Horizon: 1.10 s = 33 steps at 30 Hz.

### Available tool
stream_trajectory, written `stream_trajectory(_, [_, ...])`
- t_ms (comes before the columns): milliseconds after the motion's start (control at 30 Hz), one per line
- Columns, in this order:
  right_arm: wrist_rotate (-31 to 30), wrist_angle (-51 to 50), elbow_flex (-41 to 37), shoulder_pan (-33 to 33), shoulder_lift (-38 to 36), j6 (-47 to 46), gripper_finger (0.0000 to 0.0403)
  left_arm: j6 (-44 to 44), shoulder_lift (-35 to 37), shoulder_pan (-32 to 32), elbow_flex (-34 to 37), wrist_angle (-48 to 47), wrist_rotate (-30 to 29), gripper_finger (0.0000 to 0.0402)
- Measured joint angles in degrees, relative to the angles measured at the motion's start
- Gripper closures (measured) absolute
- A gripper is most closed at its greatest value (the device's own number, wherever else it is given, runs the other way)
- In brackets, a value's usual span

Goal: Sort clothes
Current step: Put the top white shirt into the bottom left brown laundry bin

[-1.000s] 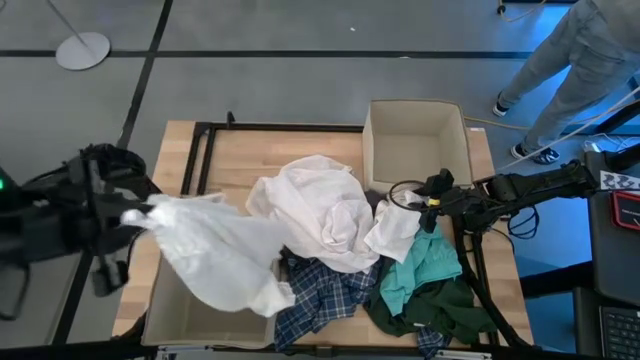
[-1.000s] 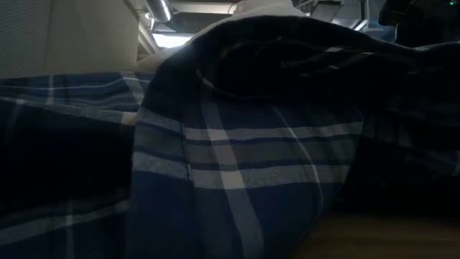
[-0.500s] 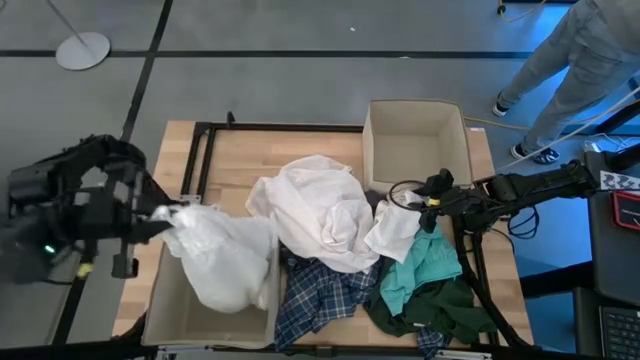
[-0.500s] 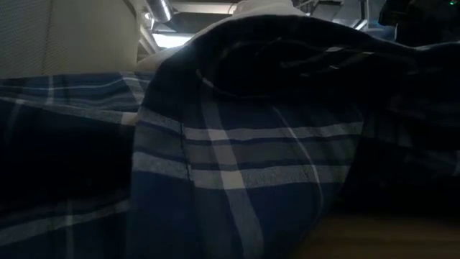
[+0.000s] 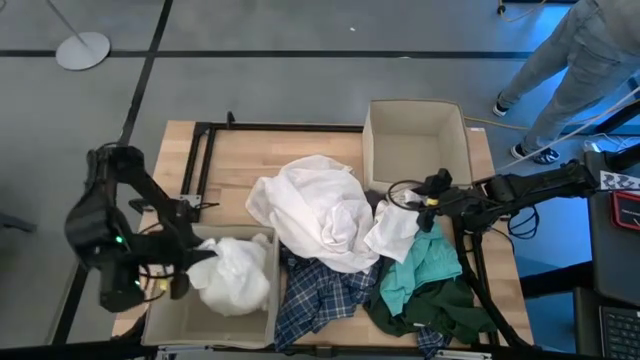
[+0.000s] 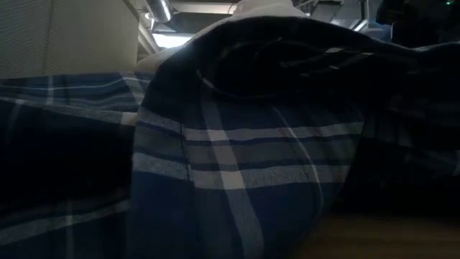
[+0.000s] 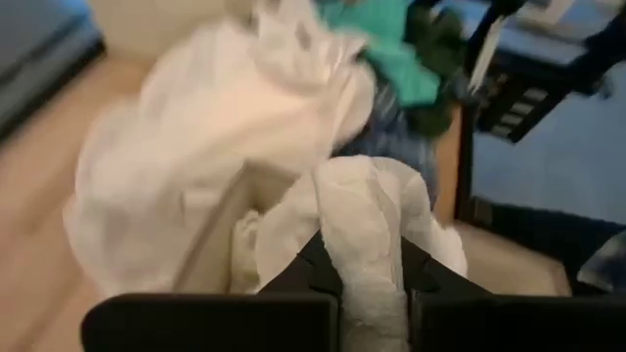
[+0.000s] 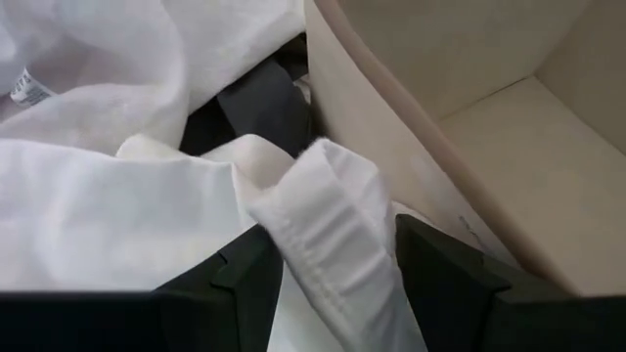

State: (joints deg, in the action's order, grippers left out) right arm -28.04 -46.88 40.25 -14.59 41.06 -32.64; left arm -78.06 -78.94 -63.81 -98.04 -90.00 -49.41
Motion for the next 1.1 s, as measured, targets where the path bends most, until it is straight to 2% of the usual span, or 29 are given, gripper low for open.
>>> stream_trajectory(100, [-0.5,0.3,0.0,0.0,1.6,0.3,0.0205,-6.1,0.0,1.0,4.7,0.0,5.8,0.0384])
stream_trajectory(167, [-1.0,0.4,0.0,0.0,3.0,0.8,0.0205,-9.0,0.0,1.7,8.0,0.1,7.7,0.0384])
stream_trajectory(367, [-2.0,0.3,0.1,0.0,7.5,2.0,0.0205,-14.0,-0.1,3.2,17.3,2.1,8.1,0.0384])
stream_trajectory(567, [-2.7,0.3,0.2,0.0,9.5,3.3,0.0205,-17.5,-0.1,5.8,19.9,2.3,10.3,0.0374])
stream_trajectory(800, [-2.7,0.3,0.1,0.0,9.4,3.2,0.0205,-12.9,0.0,10.4,19.9,2.8,11.2,0.0284])
stream_trajectory(900, [-2.6,0.3,0.1,0.0,9.4,3.2,0.0205,-11.4,0.0,13.1,19.9,2.9,15.4,0.024])
stream_trajectory(1033, [-2.4,0.0,0.4,0.0,9.4,3.8,0.0205,-6.7,1.1,17.5,18.5,7.0,25.1,0.0192])
stream_trajectory(1100, [-1.8,-0.1,0.9,0.0,9.5,4.4,0.0205,-4.0,2.1,18.6,16.5,9.2,26.6,0.0176])
